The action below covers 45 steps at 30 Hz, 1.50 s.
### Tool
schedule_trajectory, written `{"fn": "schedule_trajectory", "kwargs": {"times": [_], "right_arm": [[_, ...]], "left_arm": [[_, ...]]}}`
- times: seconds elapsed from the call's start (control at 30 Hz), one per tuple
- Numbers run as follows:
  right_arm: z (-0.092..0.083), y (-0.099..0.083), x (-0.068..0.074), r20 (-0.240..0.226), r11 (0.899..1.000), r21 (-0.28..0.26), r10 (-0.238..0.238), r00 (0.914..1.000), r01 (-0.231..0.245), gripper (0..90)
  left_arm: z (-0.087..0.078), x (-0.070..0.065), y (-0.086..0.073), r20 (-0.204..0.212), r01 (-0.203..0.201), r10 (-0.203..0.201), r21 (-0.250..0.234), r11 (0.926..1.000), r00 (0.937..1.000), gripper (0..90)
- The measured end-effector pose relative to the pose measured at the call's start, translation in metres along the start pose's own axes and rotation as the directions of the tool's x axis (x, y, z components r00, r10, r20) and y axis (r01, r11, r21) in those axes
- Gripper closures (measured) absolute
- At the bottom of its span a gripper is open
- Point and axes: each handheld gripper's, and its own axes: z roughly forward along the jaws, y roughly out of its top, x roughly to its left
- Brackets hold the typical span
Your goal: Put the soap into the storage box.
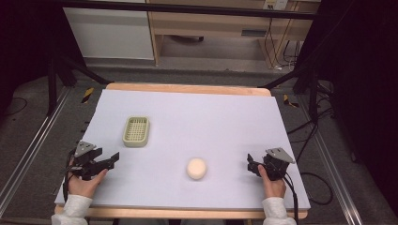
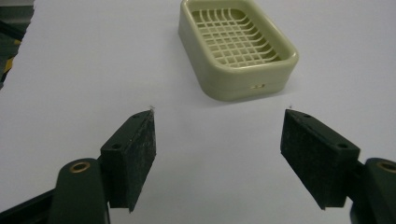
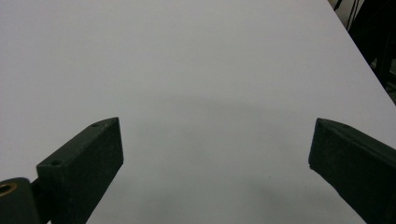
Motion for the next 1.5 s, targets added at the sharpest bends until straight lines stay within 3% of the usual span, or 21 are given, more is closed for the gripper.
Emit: {"fn": "schedule_trajectory", "kwargs": {"times": [0.5, 0.97, 1.13, 1.5], "right_arm": [[0.002, 0.0, -0.001, 0.002, 1.0, 0.014, 0.006, 1.0, -0.006, 3.6], [0.003, 0.001, -0.001, 0.001, 1.0, 0.026, 0.014, 0.9999, -0.014, 3.7], [0.002, 0.0, -0.001, 0.006, 1.0, 0.021, 0.008, 1.0, -0.008, 3.7], [0.004, 0.001, -0.001, -0.002, 0.999, 0.039, 0.012, 0.9999, -0.011, 3.6]], "left_arm": [[-0.008, -0.017, 0.013, 0.04, -0.039, 0.041, -0.04, 0.9984, 0.9984, 27.1], [-0.01, -0.037, 0.021, 0.075, -0.095, 0.098, -0.032, 0.9949, 0.9924, 26.0], [-0.007, -0.045, 0.023, 0.091, -0.113, 0.115, -0.031, 0.9931, 0.9891, 25.9], [-0.005, -0.061, 0.03, 0.141, -0.175, 0.177, -0.028, 0.9842, 0.9741, 25.4]]}}
